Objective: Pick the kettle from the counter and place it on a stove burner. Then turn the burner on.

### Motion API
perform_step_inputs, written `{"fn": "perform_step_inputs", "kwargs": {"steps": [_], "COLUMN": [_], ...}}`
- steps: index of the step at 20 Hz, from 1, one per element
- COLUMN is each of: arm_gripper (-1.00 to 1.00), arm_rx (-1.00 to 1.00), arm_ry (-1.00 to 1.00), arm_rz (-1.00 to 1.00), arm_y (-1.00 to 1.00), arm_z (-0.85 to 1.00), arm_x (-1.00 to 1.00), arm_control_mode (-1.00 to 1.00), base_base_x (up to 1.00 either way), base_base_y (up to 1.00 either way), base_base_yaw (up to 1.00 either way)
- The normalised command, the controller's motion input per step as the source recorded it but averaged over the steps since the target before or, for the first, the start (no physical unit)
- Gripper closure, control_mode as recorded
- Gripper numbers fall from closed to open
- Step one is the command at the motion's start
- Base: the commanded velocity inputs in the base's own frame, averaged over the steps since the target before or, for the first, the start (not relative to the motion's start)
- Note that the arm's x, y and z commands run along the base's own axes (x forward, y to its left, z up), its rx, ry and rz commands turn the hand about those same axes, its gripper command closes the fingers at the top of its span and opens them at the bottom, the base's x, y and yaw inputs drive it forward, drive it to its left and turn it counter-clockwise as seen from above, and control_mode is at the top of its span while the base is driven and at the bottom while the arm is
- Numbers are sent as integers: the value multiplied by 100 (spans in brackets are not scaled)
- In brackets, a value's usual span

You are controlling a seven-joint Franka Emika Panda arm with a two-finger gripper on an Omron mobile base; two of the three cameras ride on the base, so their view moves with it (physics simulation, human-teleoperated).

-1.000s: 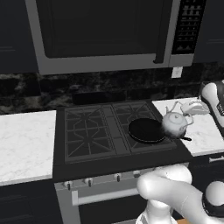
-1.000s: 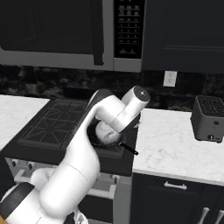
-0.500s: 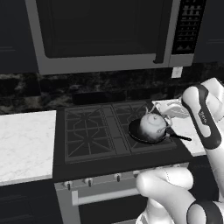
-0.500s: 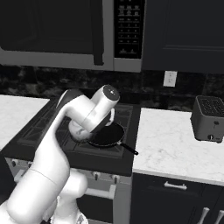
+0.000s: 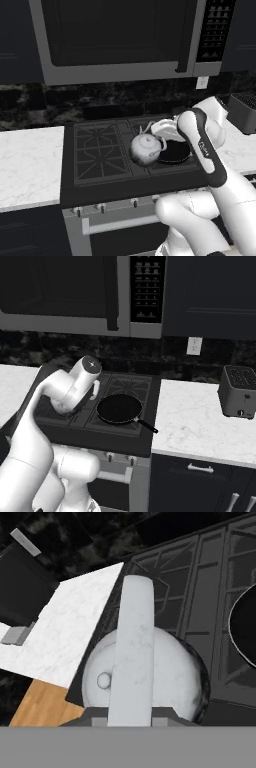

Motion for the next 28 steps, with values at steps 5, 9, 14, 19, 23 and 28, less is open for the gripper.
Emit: {"fn": "perform_step_inputs", "kwargs": {"steps": [5,9,14,19,23,28], "arm_gripper": [100,100,100,100,100,100], "arm_rx": [1,0,0,0,0,0], "arm_ry": [3,2,3,2,4,8], "arm_rz": [0,0,-1,-7,-17,-24], "arm_y": [93,80,57,42,22,1], "arm_z": [0,0,0,0,0,0], "arm_x": [0,0,2,16,13,22], "arm_control_mode": [-100,-100,-100,-100,-100,-100], "base_base_x": [0,0,0,0,0,0], "base_base_y": [0,0,0,0,0,0], "base_base_yaw": [0,0,0,0,0,0]}}
